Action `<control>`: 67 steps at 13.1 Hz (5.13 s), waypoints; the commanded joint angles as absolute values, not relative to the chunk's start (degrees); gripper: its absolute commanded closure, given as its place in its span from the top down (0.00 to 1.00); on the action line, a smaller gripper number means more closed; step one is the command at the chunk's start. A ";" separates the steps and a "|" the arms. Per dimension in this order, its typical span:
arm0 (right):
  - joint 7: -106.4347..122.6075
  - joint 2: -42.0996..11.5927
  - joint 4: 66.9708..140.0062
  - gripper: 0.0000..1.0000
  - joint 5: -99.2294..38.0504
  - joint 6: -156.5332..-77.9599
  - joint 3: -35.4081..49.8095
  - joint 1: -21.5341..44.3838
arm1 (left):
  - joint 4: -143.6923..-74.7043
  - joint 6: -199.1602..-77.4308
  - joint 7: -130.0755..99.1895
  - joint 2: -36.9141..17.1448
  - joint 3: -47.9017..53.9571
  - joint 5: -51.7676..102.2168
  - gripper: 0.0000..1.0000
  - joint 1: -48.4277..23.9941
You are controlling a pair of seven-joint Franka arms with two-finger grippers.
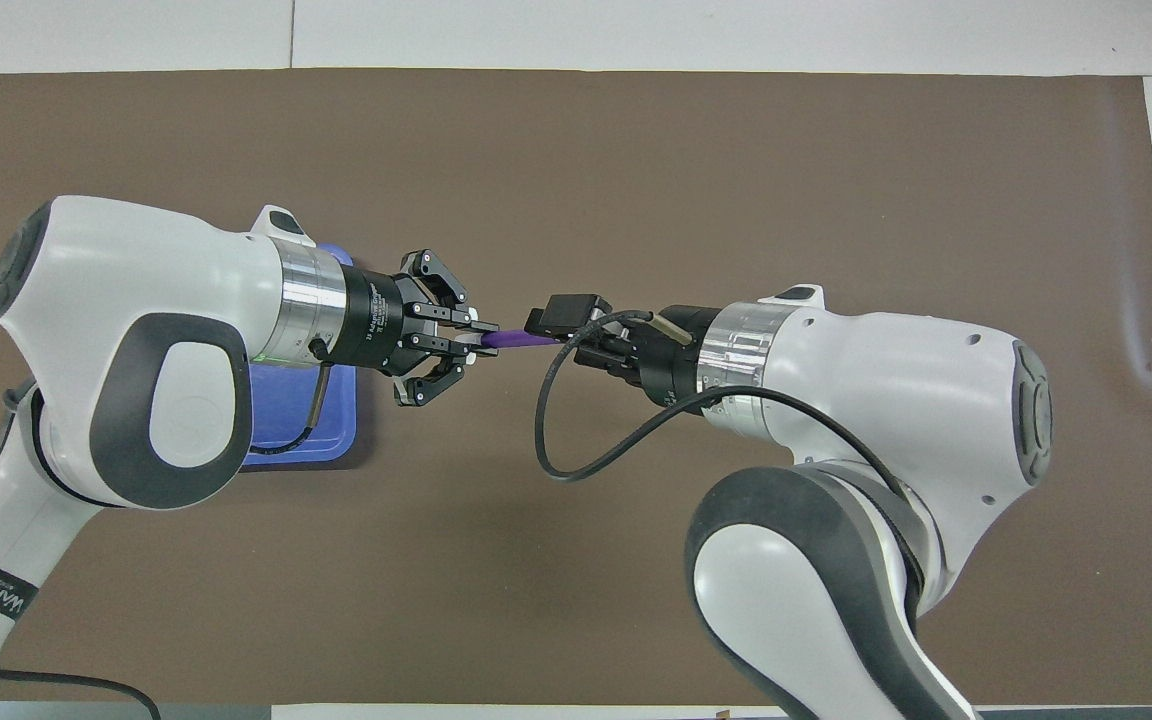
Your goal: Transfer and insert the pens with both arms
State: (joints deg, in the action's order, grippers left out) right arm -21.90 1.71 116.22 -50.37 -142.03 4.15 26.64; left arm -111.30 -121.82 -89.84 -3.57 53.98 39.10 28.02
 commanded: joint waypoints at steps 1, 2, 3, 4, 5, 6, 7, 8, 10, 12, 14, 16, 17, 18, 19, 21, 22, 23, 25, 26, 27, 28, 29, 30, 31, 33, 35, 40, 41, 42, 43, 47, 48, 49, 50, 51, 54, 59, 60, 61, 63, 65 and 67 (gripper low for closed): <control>-21.88 1.23 115.40 0.13 -51.50 -142.21 4.57 26.28 | -112.85 -122.70 -89.38 -1.32 53.61 40.69 0.00 28.04; -21.97 1.32 115.49 0.04 -51.50 -141.86 4.57 26.28 | -112.85 -122.70 -89.38 -1.41 53.61 40.69 0.00 28.04; -21.97 1.32 115.49 0.00 -51.50 -140.90 4.57 26.19 | -112.85 -122.70 -89.38 -1.41 53.61 40.69 0.00 28.12; -22.06 1.41 115.49 0.00 -51.59 -140.45 4.57 26.02 | -112.76 -122.70 -89.38 -1.41 53.61 40.69 0.00 28.21; -22.06 1.41 115.40 0.00 -51.59 -140.19 4.57 25.93 | -112.76 -122.70 -89.38 -1.41 53.70 40.78 0.00 28.21; -22.06 1.41 115.49 0.00 -51.50 -140.10 4.57 25.84 | -112.76 -122.78 -89.38 -1.41 53.70 40.96 0.00 28.30; -22.06 1.49 115.40 0.00 -51.50 -139.05 4.48 25.75 | -112.68 -122.78 -89.38 -1.49 53.70 41.22 0.00 28.39; -21.71 1.49 115.40 0.00 -51.42 -138.00 4.40 25.40 | -112.68 -122.87 -88.78 -1.58 53.70 41.57 0.00 28.48; -21.53 1.41 114.61 0.00 -50.72 -136.24 4.31 24.09 | -112.32 -122.87 -85.78 -1.41 53.53 41.92 0.88 28.56; -21.45 1.14 111.90 0.00 -48.10 -130.99 4.13 21.99 | -112.50 -122.87 -85.78 -0.79 53.35 41.84 1.00 28.56; -20.05 1.14 108.30 0.00 -39.77 -121.87 4.22 17.25 | -112.41 -122.96 -85.34 -0.70 53.35 41.75 1.00 28.57; -12.70 1.05 104.17 0.00 -32.47 -110.88 4.04 11.54 | -112.24 -123.13 -85.25 -0.88 53.26 41.66 1.00 28.65; -8.13 1.14 103.02 0.00 -26.86 -107.09 4.04 9.08 | -112.06 -123.13 -85.34 -1.05 53.26 41.57 1.00 28.83; -2.17 1.14 101.96 0.00 -21.15 -104.09 4.04 6.79 | -112.06 -123.13 -85.25 -1.05 53.26 41.57 1.00 29.52; 4.42 1.06 101.52 0.00 -16.40 -101.97 3.96 5.20 | -112.06 -123.22 -85.25 -1.05 53.26 41.49 1.00 29.79; 14.72 1.23 102.04 0.00 -8.56 -100.81 4.04 2.12 | -111.71 -123.31 -85.34 -1.14 53.26 41.48 1.00 29.71; 19.03 1.58 102.56 0.00 -4.78 -100.81 4.04 1.67 | -111.53 -123.31 -85.34 -1.23 53.26 41.57 1.00 29.79; 22.73 2.02 103.87 0.00 -1.88 -100.98 4.04 1.06 | -111.53 -123.31 -85.43 -1.14 53.26 41.57 1.00 29.79; 26.36 3.60 107.91 0.00 0.34 -103.08 3.96 0.09 | -111.18 -123.31 -85.52 -1.05 53.17 41.57 1.00 29.88; 27.67 4.56 110.80 0.00 0.96 -104.66 3.96 -0.70 | -111.18 -123.31 -85.52 -1.14 53.09 41.57 1.00 30.06; 30.38 5.27 113.88 0.00 1.75 -106.85 3.96 -1.66 | -111.18 -123.22 -85.43 -1.06 53.09 41.57 1.00 30.58; 33.54 5.36 115.99 0.00 3.32 -110.27 3.96 -1.93 | -111.09 -123.22 -85.52 -1.05 53.09 41.49 1.00 30.67; 35.49 5.27 116.89 0.00 5.17 -112.83 4.04 -1.93 | -111.09 -123.31 -85.43 -1.05 53.09 41.48 1.00 30.59; 35.68 5.27 117.50 0.00 5.36 -113.72 4.13 -1.93 | -111.09 -123.31 -85.43 -1.05 53.09 41.48 1.00 30.41; 35.94 5.19 118.38 0.00 5.45 -114.43 4.13 -1.67 | -111.09 -123.31 -85.34 -0.88 53.00 41.48 1.00 30.24; 36.21 5.27 120.84 0.00 5.54 -116.88 4.13 -1.41 | -111.09 -123.22 -85.34 -0.70 51.43 41.31 1.00 29.36; 36.56 5.19 121.99 0.00 5.54 -119.08 4.13 -1.14 | -110.48 -122.79 -85.25 -0.53 43.29 40.78 1.00 22.45; 40.87 5.10 125.42 0.12 5.71 -125.16 4.13 -1.06 | -109.95 -119.55 -77.99 -0.35 21.41 28.68 1.00 3.90; 40.87 5.10 125.42 0.53 5.71 -124.98 4.13 -1.05 | -109.78 -118.23 -74.74 -0.35 17.70 26.04 1.00 0.74; 40.61 4.92 125.16 1.00 5.71 -124.72 4.13 -1.14 | -109.34 -116.21 -70.62 -0.26 13.92 22.71 1.00 -1.91; 40.61 4.75 124.29 1.00 5.63 -124.28 4.13 -1.23 | -108.81 -114.10 -66.14 0.00 10.67 19.63 1.00 -4.37; 39.91 5.36 114.99 1.00 4.66 -113.76 4.39 -1.06 | -105.05 -105.41 -39.36 0.18 -3.04 13.46 1.00 -11.76; 37.90 5.45 113.39 1.00 4.66 -111.99 4.48 -1.05 | -103.55 -102.42 -32.50 0.18 -5.69 11.88 1.00 -12.30; 34.75 5.45 112.07 1.00 4.57 -110.23 4.48 -1.05 | -102.14 -100.22 -26.34 0.09 -7.89 10.82 1.00 -13.17; 31.15 5.45 110.32 1.00 4.48 -108.04 4.57 -1.05 | -100.56 -98.11 -21.67 -0.09 -9.30 9.77 1.00 -13.27; 27.81 5.28 108.56 1.00 4.48 -105.41 4.57 -1.05 | -98.55 -95.91 -17.88 -0.44 -9.40 8.54 1.00 -13.10; 14.11 4.66 104.51 1.00 -0.06 -95.39 4.05 -2.28 | -91.87 -88.27 -8.55 -2.19 -8.62 3.26 1.00 -12.92; 9.32 2.99 100.30 1.00 -1.58 -90.45 3.52 -4.91 | -89.12 -83.67 3.16 -1.67 -3.37 1.76 1.00 -9.07; 8.71 2.29 98.80 1.00 -0.71 -90.09 3.52 -5.70 | -89.73 -84.19 3.25 -1.50 -2.64 1.84 1.00 -8.10; 8.70 2.02 97.75 1.00 0.08 -89.65 3.43 -5.97 | -89.91 -84.81 3.25 -1.41 -2.72 1.93 1.00 -8.09; 8.70 1.23 96.51 1.00 0.79 -89.74 3.43 -6.76 | -89.56 -84.64 3.16 -1.58 -2.81 1.76 1.00 -8.17; 8.70 0.36 96.15 1.00 1.14 -89.47 3.17 -6.33 | -88.51 -84.11 3.25 -2.02 -2.81 0.36 1.00 -8.17; 8.61 -1.66 95.11 1.00 1.05 -87.81 3.25 -5.89 | -88.16 -83.67 3.08 -2.11 -2.72 0.18 1.00 -8.17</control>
State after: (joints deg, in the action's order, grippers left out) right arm 9.74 1.05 97.78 0.35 -89.93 2.88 -6.11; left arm -90.32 -85.10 2.29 -0.99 -3.65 1.47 -9.15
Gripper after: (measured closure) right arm 0.000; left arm 0.000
